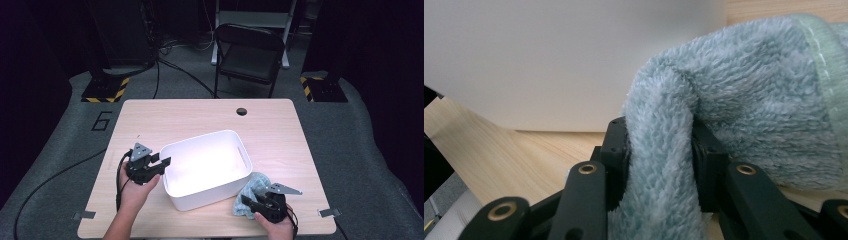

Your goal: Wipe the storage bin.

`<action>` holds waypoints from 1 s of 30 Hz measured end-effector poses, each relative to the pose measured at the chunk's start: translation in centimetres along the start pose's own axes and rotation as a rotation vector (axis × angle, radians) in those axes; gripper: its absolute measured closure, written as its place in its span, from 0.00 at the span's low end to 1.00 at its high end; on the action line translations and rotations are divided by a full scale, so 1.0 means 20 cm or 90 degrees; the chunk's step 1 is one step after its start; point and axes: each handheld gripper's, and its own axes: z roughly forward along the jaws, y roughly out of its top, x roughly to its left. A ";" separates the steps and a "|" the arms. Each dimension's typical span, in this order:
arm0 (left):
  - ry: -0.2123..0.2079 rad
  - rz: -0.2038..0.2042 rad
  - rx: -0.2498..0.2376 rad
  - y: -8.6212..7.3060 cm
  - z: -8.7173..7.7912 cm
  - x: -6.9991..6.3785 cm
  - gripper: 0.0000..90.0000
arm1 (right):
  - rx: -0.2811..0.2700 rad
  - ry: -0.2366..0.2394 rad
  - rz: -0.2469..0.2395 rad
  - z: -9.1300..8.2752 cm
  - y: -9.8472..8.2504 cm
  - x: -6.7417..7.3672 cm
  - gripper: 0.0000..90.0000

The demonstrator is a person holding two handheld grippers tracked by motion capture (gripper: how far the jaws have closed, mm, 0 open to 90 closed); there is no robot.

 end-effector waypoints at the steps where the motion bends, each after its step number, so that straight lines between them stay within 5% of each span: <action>1: -0.003 0.003 0.006 0.00 -0.01 0.00 0.62 | 0.000 0.000 -0.002 0.00 0.00 0.00 0.73; 9: -0.037 0.009 -0.015 0.02 0.04 0.09 0.59 | 0.003 -0.001 0.004 0.00 0.00 0.00 0.73; 13: -0.081 -0.005 -0.029 0.02 0.07 0.11 0.66 | -0.001 -0.002 -0.002 0.01 0.00 0.00 0.73; 17: -0.058 0.058 -0.047 0.01 0.05 0.07 0.69 | 0.001 -0.002 0.001 0.00 0.00 0.00 0.73; 24: -0.061 0.049 -0.044 -0.02 -0.02 0.05 0.75 | -0.005 -0.009 -0.001 0.00 0.00 -0.01 0.72; 30: -0.061 0.054 0.013 0.00 -0.05 0.04 0.77 | -0.004 -0.006 -0.003 0.01 0.01 -0.03 0.72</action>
